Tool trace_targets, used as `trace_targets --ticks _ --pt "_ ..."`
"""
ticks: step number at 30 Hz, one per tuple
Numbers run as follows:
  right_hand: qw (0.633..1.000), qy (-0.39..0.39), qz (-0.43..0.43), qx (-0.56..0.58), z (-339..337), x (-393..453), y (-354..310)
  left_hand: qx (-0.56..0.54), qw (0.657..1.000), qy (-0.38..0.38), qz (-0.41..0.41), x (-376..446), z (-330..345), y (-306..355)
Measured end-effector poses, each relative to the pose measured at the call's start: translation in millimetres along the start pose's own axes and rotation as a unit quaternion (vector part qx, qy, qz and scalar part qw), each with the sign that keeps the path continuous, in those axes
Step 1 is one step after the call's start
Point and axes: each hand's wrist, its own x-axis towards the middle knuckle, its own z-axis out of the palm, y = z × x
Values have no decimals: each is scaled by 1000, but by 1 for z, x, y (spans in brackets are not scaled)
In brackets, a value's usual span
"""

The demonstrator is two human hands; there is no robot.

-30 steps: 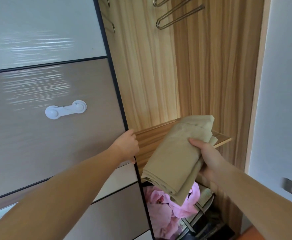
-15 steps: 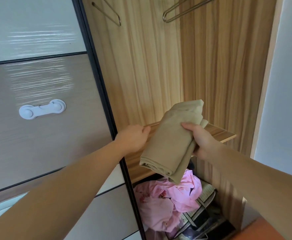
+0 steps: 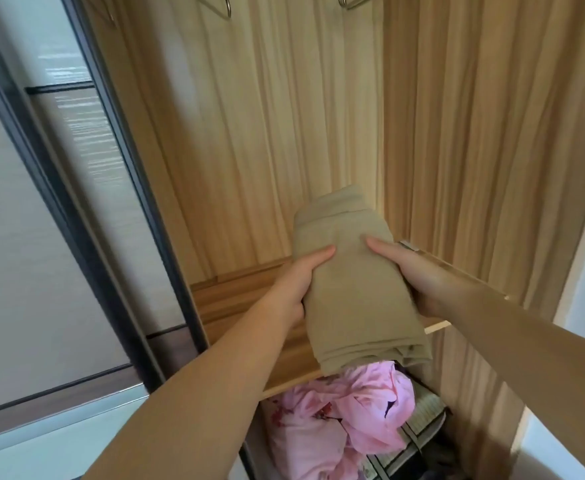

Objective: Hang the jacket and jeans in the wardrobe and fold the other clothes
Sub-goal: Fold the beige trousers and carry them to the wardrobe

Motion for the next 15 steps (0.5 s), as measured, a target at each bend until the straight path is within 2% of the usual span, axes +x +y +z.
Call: trace_targets --ticks 3,7,11,15 --pt "999 -9 33 42 -33 35 5 -91 990 100 32 50 14 2" --pt "995 31 52 85 -59 78 21 -202 953 217 57 103 24 -5" --pt "981 49 37 182 -46 115 33 -262 936 227 58 139 36 -20" --pt "976 116 -23 181 -62 163 22 -268 946 177 38 166 16 -18"
